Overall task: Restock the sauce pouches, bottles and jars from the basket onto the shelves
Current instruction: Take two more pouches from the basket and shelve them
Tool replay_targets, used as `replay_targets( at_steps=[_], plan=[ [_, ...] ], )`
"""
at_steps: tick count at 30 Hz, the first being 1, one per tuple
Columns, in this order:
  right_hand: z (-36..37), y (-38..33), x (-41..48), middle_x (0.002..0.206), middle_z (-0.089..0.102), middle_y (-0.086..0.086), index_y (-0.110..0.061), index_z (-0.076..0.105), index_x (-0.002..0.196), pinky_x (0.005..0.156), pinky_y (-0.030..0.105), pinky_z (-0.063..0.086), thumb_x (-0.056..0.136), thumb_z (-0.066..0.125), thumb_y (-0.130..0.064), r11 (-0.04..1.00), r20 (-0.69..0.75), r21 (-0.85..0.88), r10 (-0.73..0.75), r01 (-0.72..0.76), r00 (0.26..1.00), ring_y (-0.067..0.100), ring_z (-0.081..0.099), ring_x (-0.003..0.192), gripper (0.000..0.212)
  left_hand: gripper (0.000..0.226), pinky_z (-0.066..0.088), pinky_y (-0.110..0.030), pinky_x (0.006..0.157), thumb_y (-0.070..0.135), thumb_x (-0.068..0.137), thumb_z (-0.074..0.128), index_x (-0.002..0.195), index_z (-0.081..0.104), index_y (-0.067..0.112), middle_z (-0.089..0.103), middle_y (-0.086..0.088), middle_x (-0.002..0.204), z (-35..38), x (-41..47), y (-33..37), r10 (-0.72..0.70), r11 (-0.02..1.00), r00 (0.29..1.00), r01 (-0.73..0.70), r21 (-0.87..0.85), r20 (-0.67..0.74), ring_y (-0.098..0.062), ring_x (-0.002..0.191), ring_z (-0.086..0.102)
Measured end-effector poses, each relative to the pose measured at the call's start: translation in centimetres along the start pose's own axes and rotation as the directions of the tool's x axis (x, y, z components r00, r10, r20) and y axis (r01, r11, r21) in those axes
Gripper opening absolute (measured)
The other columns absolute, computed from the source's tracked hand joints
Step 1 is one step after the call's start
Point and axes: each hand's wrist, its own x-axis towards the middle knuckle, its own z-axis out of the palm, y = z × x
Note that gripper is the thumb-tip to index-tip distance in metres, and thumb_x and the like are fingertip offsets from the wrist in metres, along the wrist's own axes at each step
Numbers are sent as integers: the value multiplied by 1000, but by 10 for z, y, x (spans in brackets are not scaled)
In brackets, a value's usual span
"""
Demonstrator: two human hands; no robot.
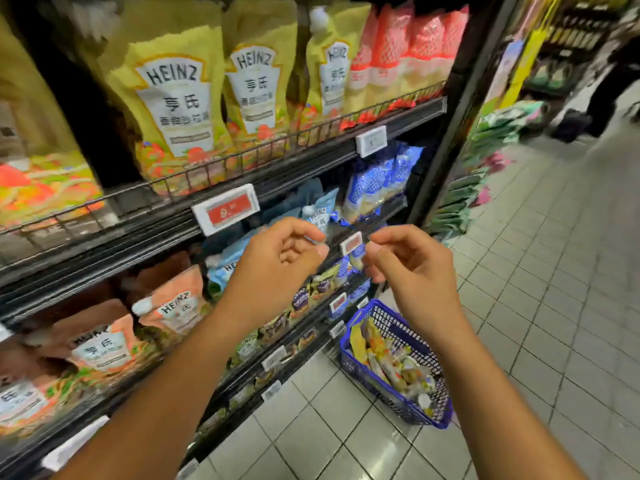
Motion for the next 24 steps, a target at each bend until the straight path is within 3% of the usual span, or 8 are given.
replay_targets(
  at_steps=[3, 7, 9, 11, 14, 19, 21, 24],
  plan=[
    [-50, 14, -2, 65, 65, -1, -15, 67, 85, 59, 24, 50, 88, 68, -3, 998, -81, -44, 32, -35, 996, 9, 58, 56, 13, 10, 52, -31, 71, 12, 93, 66, 95, 65, 22, 66, -6, 75, 50, 19, -5, -20, 998, 995, 25, -52, 98, -28, 73, 64],
    [-109, 31, -8, 68, 67, 2, -14, 68, 85, 60, 24, 52, 90, 67, 4, 989, -177, -80, 107, -123, 978, 8, 60, 58, 19, 19, 50, -22, 65, 10, 92, 67, 96, 62, 27, 65, 9, 68, 113, 41, -18, -48, 996, 977, 63, -67, 206, -14, 66, 62],
    [-133, 39, -12, 69, 67, 15, -13, 67, 85, 60, 21, 52, 90, 65, 5, 983, -210, -77, 149, -169, 966, 11, 61, 61, 18, 21, 49, -20, 64, 8, 92, 66, 96, 62, 28, 67, 8, 67, 141, 48, -26, -76, 992, 964, 98, -74, 256, -9, 65, 63],
    [-153, 46, -16, 76, 62, 33, -11, 66, 86, 64, 34, 52, 90, 66, 5, 973, -244, -104, 177, -208, 953, 22, 60, 65, 16, 24, 49, -18, 65, 4, 92, 65, 94, 62, 27, 67, 7, 66, 165, 54, -35, -99, 988, 955, 127, -83, 281, -7, 63, 63],
    [-177, 59, -21, 82, 58, 40, -3, 66, 91, 69, 47, 53, 91, 65, 3, 954, -282, -130, 225, -270, 933, 35, 59, 67, 7, 20, 49, -16, 64, 3, 92, 64, 95, 62, 23, 67, 7, 64, 193, 60, -46, -135, 983, 944, 166, -79, 301, -6, 62, 63],
    [-202, 84, -21, 86, 58, 43, 3, 65, 96, 64, 31, 51, 93, 64, 2, 922, -312, -120, 318, -369, 896, 25, 59, 70, 4, 16, 47, -13, 57, 6, 93, 64, 95, 62, 21, 65, 9, 59, 222, 75, -73, -227, 967, 918, 252, -38, 327, -3, 57, 60],
    [-208, 96, -16, 85, 61, 40, 1, 66, 94, 60, 23, 50, 92, 64, 3, 911, -313, -105, 349, -398, 883, 16, 59, 66, 3, 16, 46, -13, 56, 6, 92, 64, 94, 62, 22, 65, 7, 59, 229, 84, -89, -265, 959, 909, 283, -12, 321, -2, 55, 59],
    [-215, 118, -5, 75, 65, 25, -9, 66, 88, 58, 21, 48, 92, 65, 1, 895, -309, -91, 392, -438, 866, 10, 57, 62, 11, 16, 50, -16, 58, 10, 91, 66, 93, 64, 26, 70, 2, 66, 238, 100, -116, -327, 942, 893, 334, 32, 310, -6, 61, 63]
  ],
)
